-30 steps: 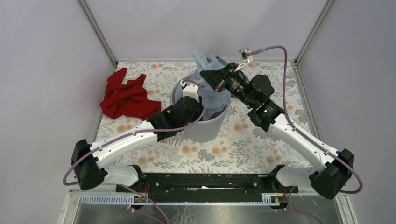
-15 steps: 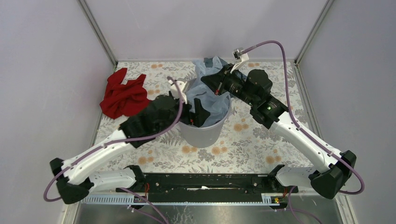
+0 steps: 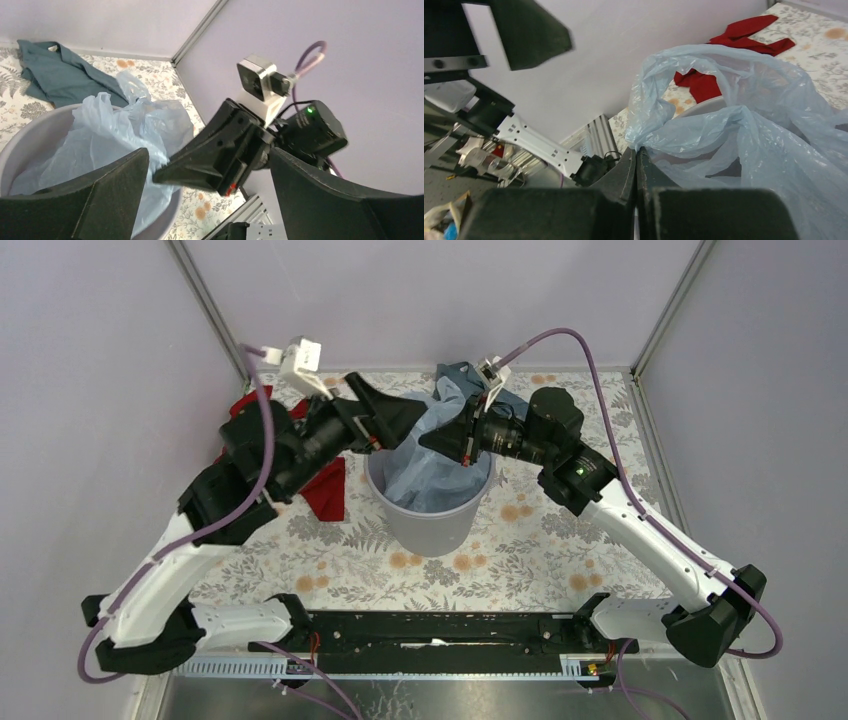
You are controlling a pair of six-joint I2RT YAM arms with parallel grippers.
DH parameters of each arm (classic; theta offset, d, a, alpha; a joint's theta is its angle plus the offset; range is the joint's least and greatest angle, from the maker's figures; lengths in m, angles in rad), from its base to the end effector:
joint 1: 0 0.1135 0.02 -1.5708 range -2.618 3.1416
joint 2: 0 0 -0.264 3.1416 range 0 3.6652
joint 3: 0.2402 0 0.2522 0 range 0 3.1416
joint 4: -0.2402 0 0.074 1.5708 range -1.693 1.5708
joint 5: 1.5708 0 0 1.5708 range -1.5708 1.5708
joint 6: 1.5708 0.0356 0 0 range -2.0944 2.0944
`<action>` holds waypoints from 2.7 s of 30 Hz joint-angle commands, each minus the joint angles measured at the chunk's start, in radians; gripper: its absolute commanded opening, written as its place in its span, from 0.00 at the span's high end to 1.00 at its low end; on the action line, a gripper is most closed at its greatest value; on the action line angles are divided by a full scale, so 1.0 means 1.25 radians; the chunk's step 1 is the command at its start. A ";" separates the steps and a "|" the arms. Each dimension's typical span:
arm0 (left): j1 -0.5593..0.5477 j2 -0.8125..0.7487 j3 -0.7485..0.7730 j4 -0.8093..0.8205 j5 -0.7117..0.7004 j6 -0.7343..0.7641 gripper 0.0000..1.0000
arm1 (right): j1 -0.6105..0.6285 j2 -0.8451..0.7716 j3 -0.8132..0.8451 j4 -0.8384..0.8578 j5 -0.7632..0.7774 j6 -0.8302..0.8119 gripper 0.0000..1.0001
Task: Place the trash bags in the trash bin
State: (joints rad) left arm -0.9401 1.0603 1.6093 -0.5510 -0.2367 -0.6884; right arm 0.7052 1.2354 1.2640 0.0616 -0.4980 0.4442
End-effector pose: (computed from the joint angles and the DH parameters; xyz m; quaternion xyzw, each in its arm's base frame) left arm 0.1113 -0.1382 0.5226 0.0055 0.7078 -0.4527 0.5423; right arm 0.2030 0.1952 0.4393 -0.2654 0.6245 0.5285 0.5102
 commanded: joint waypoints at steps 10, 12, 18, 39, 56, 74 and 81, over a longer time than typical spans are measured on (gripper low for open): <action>0.004 0.017 -0.104 -0.026 -0.133 -0.030 0.16 | 0.002 -0.048 -0.045 0.032 -0.095 -0.024 0.96; 0.005 0.022 -0.106 -0.039 -0.141 -0.030 0.10 | 0.002 -0.044 -0.049 0.038 -0.099 -0.023 0.96; 0.005 0.071 -0.089 -0.091 -0.217 -0.059 0.11 | 0.002 -0.054 -0.061 0.038 -0.100 -0.034 0.96; 0.012 0.056 -0.106 -0.105 -0.173 -0.084 0.37 | 0.002 -0.071 -0.077 0.033 -0.106 -0.041 0.89; 0.030 -0.083 -0.231 0.040 -0.169 0.061 0.99 | 0.002 -0.122 -0.024 -0.222 0.173 0.010 0.17; 0.030 -0.139 -0.366 0.243 0.077 0.182 1.00 | 0.128 -0.065 -0.097 0.070 0.317 0.311 0.41; 0.029 -0.155 -0.379 0.242 0.075 0.176 1.00 | 0.133 -0.024 -0.164 0.224 0.338 0.310 0.52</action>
State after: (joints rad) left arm -0.9005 0.8890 1.1473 -0.3202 -0.1646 -0.4690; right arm 0.8627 1.1679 1.0985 0.1471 -0.1184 0.8265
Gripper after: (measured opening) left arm 0.006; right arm 0.477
